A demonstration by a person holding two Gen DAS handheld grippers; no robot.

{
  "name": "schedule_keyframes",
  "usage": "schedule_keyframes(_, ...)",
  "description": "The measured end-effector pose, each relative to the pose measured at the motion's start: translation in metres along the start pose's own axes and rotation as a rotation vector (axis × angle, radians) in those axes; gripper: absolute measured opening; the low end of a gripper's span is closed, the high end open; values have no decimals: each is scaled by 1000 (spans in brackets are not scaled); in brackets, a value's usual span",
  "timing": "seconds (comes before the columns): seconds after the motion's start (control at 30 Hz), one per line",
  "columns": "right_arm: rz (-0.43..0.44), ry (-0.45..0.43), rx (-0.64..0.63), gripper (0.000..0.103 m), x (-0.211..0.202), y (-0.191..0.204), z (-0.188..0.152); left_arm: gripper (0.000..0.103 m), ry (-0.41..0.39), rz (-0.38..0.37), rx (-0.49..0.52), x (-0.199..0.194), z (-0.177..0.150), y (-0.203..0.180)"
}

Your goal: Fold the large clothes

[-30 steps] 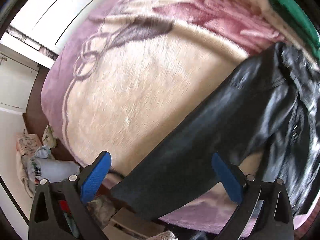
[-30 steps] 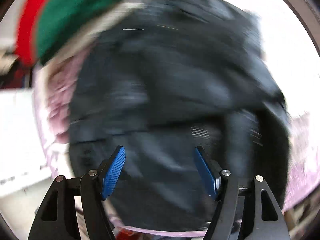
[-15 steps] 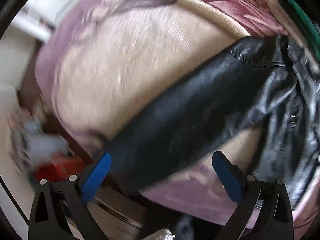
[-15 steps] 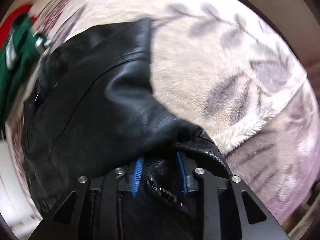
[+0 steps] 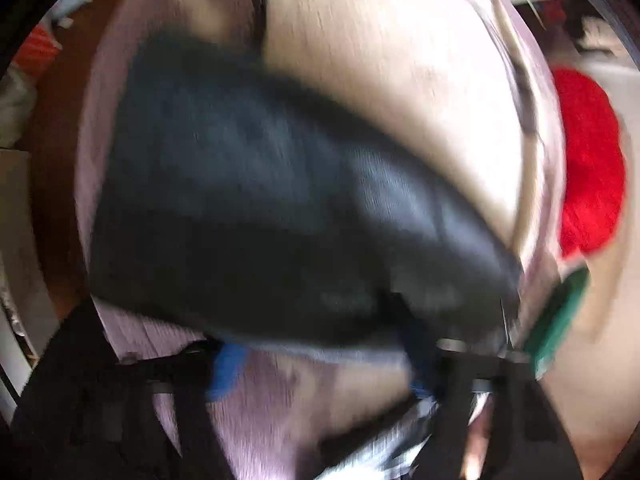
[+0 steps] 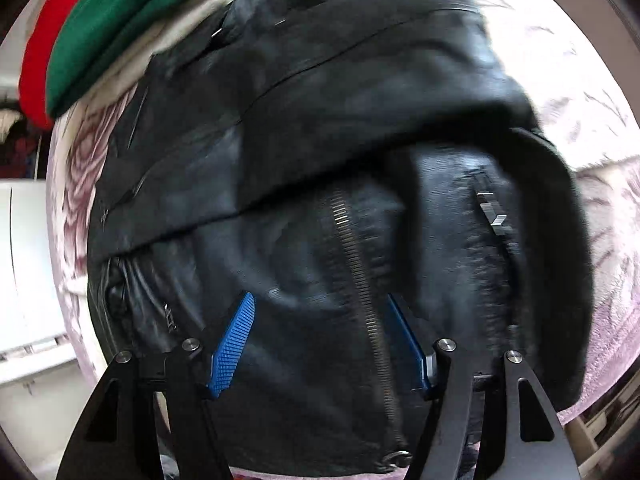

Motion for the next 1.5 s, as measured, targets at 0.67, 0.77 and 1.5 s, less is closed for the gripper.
schedule_keyframes(0.67,-39,-32,-234,69,48,189,68,20,-40,-124,156,-24,100,-54)
schedule_keyframes(0.77,-86,-10,-239,69,59,198,71,58,38,-153,91,-36,77,-19)
schedule_keyframes(1.5,-181,-26,-356,69,64,219,59,4,-375,-15,220,-61,51,-137)
Point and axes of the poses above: each gripper's, at about its wrist camera, not at the fingertips, and x roughly the way its jaws point, y to its left, z to its top, the point moved 1 cm from there along x, roughly the way its jaws point
